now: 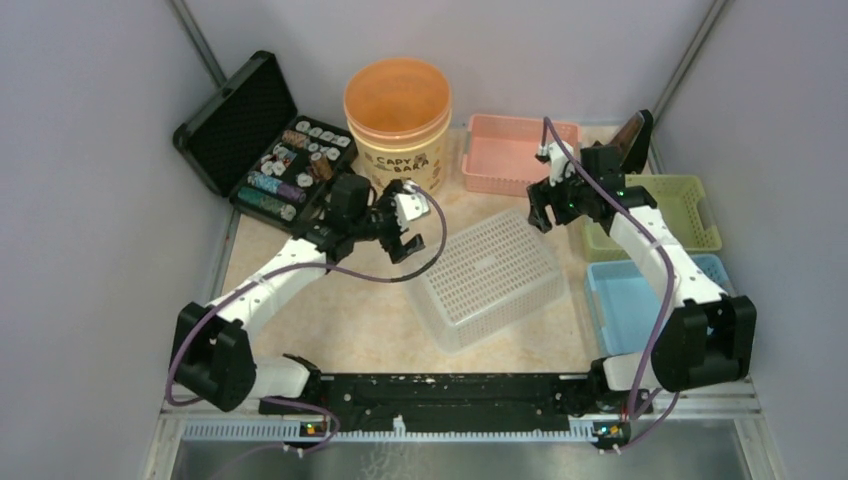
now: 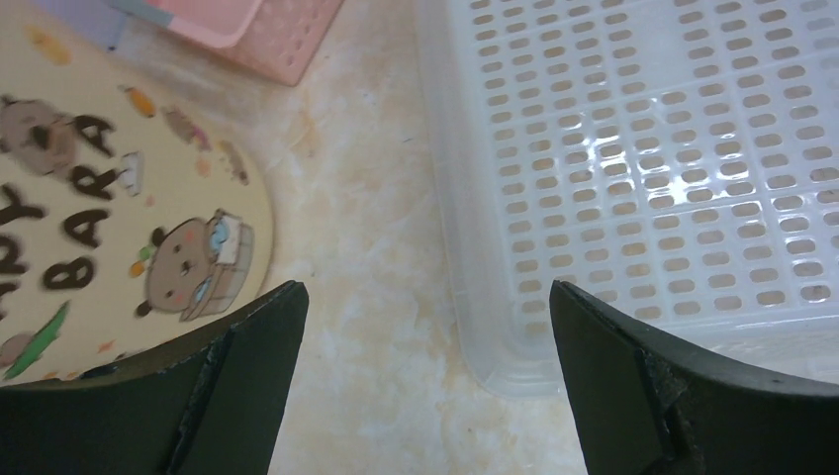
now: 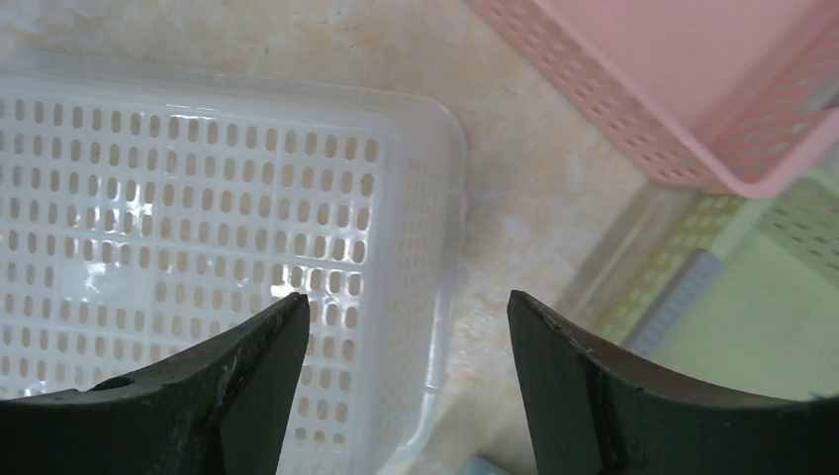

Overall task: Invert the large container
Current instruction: Move the container to the corner of the board.

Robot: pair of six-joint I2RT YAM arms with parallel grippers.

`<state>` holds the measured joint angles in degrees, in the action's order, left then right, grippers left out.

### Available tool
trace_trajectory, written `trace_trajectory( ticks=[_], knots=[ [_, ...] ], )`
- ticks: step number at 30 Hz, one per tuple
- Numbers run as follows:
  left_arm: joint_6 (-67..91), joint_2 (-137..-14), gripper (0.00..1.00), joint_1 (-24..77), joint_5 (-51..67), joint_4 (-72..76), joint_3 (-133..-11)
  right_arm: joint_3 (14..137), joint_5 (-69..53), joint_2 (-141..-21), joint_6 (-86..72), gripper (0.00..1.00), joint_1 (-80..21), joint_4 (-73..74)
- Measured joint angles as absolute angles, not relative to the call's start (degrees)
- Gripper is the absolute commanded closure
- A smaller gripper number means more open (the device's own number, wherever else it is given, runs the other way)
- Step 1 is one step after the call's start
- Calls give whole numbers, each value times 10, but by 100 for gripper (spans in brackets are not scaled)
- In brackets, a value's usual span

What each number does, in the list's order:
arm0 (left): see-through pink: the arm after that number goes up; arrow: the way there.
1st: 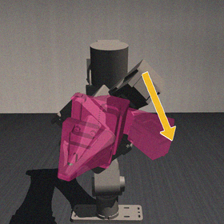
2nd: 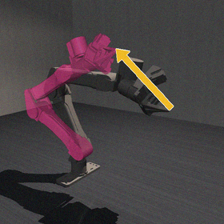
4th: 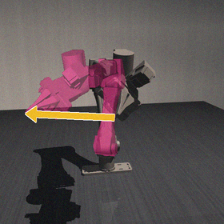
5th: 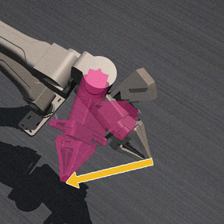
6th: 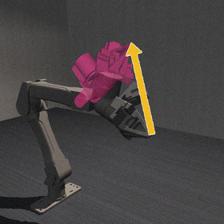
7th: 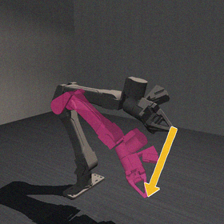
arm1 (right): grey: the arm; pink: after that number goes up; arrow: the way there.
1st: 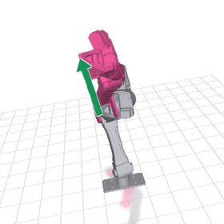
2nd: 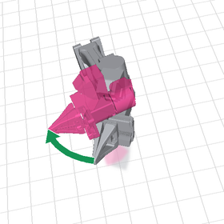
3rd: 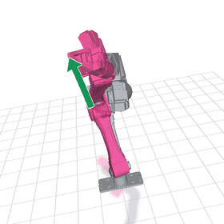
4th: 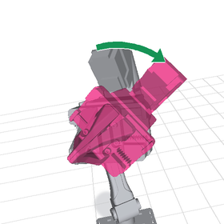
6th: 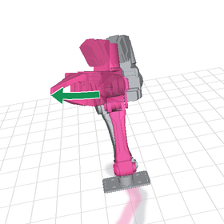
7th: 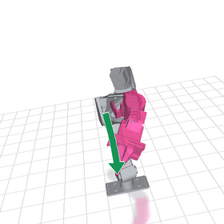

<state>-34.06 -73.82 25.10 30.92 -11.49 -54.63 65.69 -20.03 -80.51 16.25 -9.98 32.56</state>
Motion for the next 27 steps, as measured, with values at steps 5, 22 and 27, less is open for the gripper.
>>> trace_trajectory(
  ticks=[5, 22, 27],
  knots=[
    [-356, -798, 1, 308, 278, -121, -558, 657, -131, -754, 201, 33, -100, 331],
    [-389, -838, 1, 364, 54, -133, -582, 544, -101, -747, 285, 39, -105, 368],
    [-402, -798, 1, 357, -3, -152, -556, 525, -130, -747, 298, 38, -154, 366]
  ],
)
